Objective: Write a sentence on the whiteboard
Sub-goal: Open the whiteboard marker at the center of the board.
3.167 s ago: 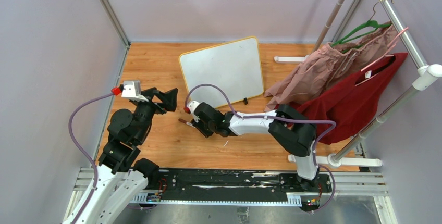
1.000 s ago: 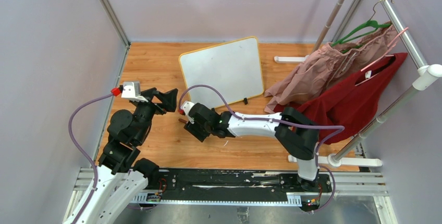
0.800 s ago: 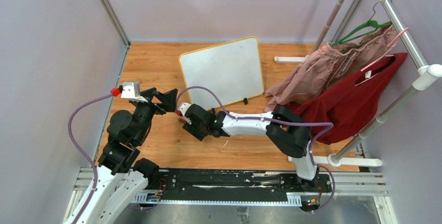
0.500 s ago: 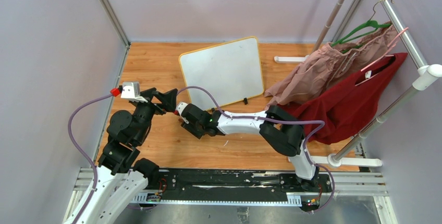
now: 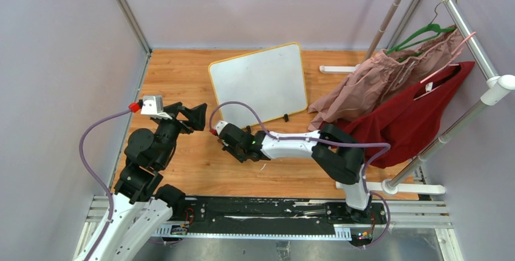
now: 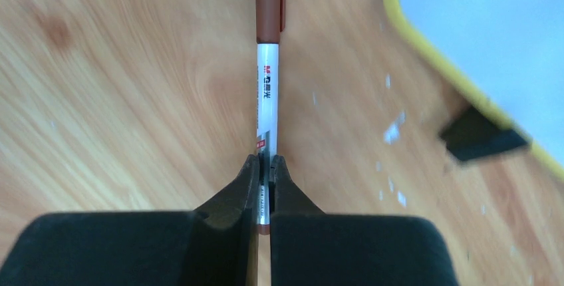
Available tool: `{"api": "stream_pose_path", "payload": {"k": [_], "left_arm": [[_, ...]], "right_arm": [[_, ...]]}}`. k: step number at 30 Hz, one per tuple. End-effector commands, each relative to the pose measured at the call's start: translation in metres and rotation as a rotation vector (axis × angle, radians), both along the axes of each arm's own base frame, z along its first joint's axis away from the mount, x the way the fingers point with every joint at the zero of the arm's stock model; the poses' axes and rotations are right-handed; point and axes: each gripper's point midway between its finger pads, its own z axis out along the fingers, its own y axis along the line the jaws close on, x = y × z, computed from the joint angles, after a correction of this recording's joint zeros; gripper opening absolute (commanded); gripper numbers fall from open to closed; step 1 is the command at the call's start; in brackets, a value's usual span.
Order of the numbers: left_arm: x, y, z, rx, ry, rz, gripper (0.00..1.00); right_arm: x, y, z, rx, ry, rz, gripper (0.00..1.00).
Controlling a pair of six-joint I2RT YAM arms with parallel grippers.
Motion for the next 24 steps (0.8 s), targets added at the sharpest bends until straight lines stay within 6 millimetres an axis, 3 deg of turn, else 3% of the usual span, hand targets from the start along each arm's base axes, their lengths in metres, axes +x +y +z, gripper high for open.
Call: {"api": "stream_pose_path", "payload": {"k": [1, 6, 9, 12, 16, 17, 24], "left_arm": [[-0.001, -0.002, 0.002, -0.004, -0.019, -0.008, 0.99], [-0.001, -0.003, 0.002, -0.005, -0.018, -0.014, 0.99], [-0.001, -0.003, 0.002, -0.006, -0.019, -0.013, 0.99], [0.000, -0.004, 0.001, -0.003, -0.015, -0.015, 0.99], [0.001, -0.004, 0.000, -0.004, -0.011, -0.016, 0.99], [0.001, -0.004, 0.000, -0.004, -0.012, -0.016, 0.99], [0.001, -0.004, 0.000, -0.003, -0.012, -0.015, 0.99]], "right_arm": [[-0.019, -0.061, -0.003, -0.089, 0.047, -0.101, 0.00], [-0.037, -0.107, -0.001, -0.099, 0.090, -0.235, 0.00], [-0.047, -0.117, -0.003, -0.098, 0.133, -0.271, 0.00], [-0.052, -0.117, -0.001, -0.090, 0.157, -0.266, 0.03], [-0.048, -0.113, 0.001, -0.113, 0.162, -0.252, 0.31], [-0.046, -0.112, 0.001, -0.117, 0.165, -0.252, 0.33], [-0.037, -0.104, 0.001, -0.111, 0.191, -0.240, 0.35]]}}
